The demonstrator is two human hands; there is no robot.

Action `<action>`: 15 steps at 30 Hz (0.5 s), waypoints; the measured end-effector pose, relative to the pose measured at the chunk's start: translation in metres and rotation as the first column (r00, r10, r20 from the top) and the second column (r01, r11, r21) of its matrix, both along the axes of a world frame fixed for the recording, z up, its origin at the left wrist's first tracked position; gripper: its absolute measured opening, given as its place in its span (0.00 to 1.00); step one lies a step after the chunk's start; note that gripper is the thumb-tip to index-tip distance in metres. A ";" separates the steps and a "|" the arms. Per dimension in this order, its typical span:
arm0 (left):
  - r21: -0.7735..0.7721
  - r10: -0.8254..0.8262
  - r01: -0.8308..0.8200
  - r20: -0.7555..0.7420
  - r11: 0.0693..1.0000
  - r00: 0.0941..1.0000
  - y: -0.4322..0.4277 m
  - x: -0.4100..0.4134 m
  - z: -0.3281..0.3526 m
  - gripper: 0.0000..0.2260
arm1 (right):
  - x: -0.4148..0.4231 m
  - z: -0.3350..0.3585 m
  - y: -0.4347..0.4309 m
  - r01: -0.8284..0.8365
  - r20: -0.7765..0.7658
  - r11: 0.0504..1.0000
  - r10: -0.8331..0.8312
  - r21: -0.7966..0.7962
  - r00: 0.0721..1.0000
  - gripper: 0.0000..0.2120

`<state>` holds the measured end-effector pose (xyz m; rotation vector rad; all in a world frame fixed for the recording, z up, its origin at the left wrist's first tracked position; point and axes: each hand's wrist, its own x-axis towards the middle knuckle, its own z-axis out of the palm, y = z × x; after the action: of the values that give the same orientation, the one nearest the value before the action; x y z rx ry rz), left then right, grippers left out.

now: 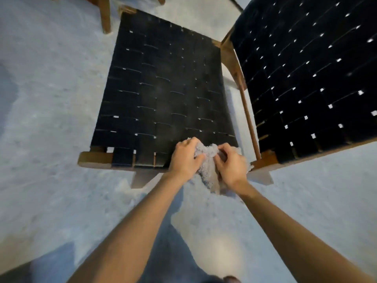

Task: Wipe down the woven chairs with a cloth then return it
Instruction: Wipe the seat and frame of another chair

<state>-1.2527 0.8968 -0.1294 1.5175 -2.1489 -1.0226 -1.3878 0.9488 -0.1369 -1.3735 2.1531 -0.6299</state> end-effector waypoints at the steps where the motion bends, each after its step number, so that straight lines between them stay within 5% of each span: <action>1: 0.056 -0.017 0.015 0.039 0.998 0.999 0.002 0.001 0.011 0.10 | 0.000 0.014 -0.002 -0.013 0.003 0.994 0.013 0.108 1.000 0.07; 5: 0.237 -0.096 0.070 0.102 0.969 0.990 0.015 0.026 0.075 0.10 | 0.003 0.090 0.002 -0.029 0.067 0.965 0.012 0.260 0.998 0.08; 11: 0.376 -0.001 0.022 -0.056 0.926 0.998 0.033 0.091 0.214 0.10 | 0.040 0.241 0.008 -0.086 0.097 0.973 0.066 0.213 0.993 0.05; 15: 0.328 -0.008 0.041 -0.102 0.944 0.995 0.030 0.154 0.305 0.17 | 0.079 0.331 0.001 -0.135 0.133 0.980 0.116 0.145 0.984 0.09</action>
<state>-1.0990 0.9267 0.1753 1.5428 -2.0071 -1.4959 -1.3092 0.9498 0.1940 -1.3388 1.9566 -0.4771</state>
